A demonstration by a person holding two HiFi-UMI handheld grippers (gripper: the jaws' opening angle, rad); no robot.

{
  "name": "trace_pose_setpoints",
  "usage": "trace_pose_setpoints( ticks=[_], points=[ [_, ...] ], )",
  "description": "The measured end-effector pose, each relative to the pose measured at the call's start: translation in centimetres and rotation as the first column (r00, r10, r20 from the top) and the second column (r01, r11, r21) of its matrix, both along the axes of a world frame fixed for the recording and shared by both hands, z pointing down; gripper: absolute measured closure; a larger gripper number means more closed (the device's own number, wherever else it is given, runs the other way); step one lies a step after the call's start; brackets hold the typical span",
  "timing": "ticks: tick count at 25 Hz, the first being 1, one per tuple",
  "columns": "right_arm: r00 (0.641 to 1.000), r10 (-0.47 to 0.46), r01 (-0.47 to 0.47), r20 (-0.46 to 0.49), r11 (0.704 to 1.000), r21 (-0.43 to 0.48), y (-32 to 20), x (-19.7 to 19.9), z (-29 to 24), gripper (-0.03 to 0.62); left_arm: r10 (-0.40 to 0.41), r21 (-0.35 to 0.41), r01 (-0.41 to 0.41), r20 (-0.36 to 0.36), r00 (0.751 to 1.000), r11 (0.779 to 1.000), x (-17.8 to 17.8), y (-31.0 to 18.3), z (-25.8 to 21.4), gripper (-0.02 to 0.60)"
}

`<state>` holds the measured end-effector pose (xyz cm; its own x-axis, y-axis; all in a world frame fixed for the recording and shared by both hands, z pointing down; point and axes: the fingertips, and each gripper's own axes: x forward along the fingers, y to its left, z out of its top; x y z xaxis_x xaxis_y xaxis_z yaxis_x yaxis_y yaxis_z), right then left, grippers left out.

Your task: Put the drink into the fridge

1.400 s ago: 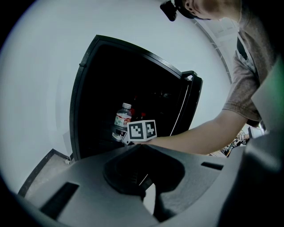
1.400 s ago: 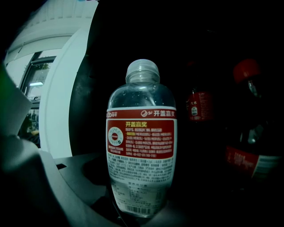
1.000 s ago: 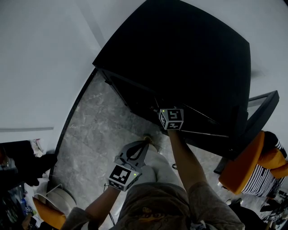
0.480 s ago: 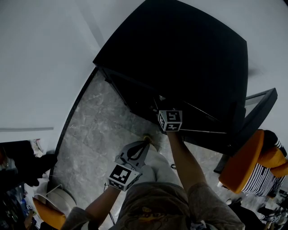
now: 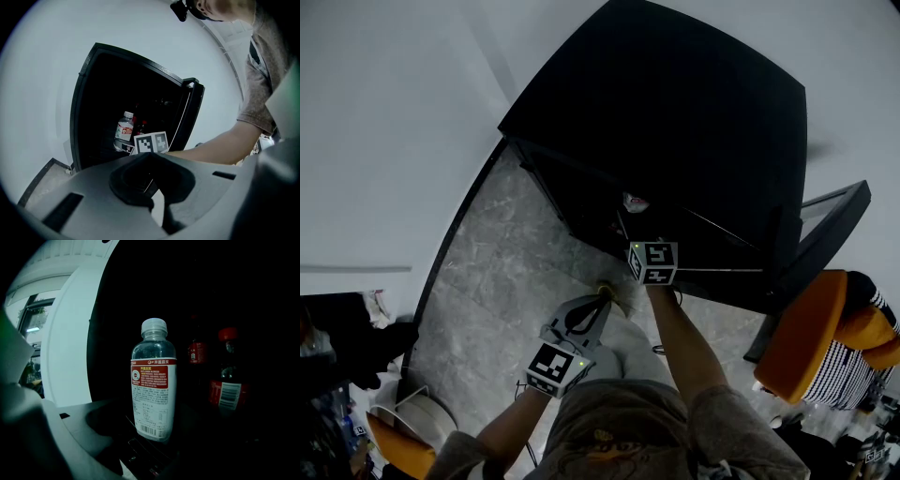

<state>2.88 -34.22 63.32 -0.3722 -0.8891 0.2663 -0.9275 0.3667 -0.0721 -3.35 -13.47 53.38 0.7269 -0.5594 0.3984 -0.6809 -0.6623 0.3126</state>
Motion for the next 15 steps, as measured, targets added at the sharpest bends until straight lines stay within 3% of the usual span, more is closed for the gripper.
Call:
trace_pose_setpoints(
  ticks=[11,15],
  points=[
    [0.999,0.052,-0.052,0.015,0.998,-0.018,2.7,1.1,-1.1,0.272,0.012,0.012,-0.012,-0.003,1.0,1.0,0.4,0.8,-1.4,0.577],
    [1.0,0.008,-0.008,0.028,1.0,-0.012,4.6,0.4,-2.6,0.272,0.013,0.018,-0.013,-0.011,1.0,1.0,0.7,0.8,-2.0,0.577]
  ],
)
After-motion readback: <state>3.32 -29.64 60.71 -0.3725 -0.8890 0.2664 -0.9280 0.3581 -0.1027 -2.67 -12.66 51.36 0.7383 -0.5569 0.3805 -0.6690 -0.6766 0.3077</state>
